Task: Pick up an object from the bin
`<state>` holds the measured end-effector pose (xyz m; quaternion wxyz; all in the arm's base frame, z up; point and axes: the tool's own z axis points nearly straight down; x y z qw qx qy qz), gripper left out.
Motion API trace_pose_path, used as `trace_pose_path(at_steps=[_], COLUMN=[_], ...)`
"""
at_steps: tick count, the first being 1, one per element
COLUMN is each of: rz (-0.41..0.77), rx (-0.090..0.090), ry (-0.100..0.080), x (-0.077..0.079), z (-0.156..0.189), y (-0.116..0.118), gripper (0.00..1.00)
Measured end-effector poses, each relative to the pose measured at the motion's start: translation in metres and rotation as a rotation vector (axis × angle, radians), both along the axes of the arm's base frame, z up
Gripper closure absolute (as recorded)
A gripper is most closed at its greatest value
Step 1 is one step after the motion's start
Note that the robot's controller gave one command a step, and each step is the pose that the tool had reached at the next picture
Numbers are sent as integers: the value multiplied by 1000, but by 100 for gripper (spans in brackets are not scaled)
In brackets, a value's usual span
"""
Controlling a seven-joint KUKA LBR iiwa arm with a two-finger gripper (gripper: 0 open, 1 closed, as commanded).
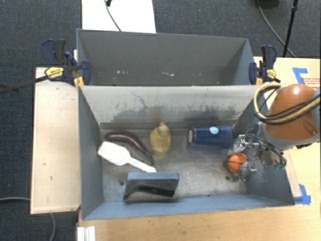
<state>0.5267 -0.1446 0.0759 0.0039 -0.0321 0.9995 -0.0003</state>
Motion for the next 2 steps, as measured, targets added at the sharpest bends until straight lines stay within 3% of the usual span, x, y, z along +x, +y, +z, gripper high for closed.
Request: trace_pose_path(at_steps=[1, 2], rz=[-1, -33], rx=[0, -2], ry=[0, -4], x=[0, 7], z=[0, 171], y=[0, 10], gripper=[100, 100])
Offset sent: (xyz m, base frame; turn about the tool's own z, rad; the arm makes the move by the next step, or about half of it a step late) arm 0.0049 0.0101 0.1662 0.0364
